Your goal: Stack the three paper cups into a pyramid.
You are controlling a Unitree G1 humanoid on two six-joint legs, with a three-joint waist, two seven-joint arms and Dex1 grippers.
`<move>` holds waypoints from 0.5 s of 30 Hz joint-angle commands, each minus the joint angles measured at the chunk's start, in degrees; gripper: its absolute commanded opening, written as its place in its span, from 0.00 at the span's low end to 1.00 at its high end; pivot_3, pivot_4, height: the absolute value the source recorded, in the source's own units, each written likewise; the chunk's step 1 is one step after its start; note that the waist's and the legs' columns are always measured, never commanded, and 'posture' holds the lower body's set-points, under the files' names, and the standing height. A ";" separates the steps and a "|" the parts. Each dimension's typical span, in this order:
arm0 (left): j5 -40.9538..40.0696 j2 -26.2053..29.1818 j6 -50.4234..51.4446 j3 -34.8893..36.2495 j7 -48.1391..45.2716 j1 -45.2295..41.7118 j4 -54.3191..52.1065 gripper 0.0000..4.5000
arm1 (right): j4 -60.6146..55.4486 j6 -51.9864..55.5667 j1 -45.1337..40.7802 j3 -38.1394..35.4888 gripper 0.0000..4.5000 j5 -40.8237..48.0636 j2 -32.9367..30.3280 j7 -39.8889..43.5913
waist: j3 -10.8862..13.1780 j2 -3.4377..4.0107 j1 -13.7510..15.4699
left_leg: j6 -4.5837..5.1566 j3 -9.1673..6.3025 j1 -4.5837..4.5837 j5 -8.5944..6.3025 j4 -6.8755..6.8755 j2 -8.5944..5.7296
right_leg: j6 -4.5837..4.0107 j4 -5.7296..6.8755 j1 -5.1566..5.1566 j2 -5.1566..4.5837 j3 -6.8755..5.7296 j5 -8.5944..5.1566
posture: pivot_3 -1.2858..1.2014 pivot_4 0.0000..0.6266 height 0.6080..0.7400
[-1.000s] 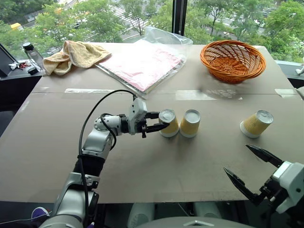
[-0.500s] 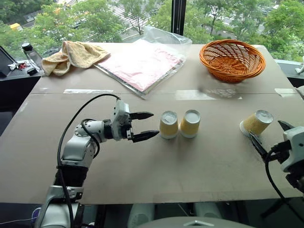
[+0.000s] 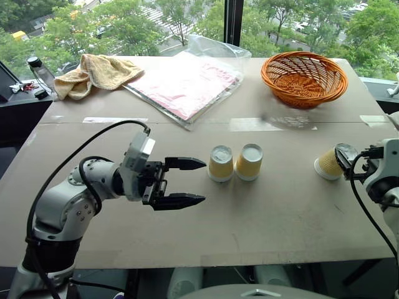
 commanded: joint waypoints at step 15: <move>-2.88 -0.59 0.39 0.90 3.57 -0.03 -2.21 0.98 | -0.21 0.15 -0.93 0.32 1.00 3.66 0.98 1.31 | 0.02 0.04 0.05 | 0.00 0.03 -0.02 0.00 -0.01 0.00 | -0.02 -0.01 -0.04 0.02 0.04 -0.02 | 0.52 0.24 1.00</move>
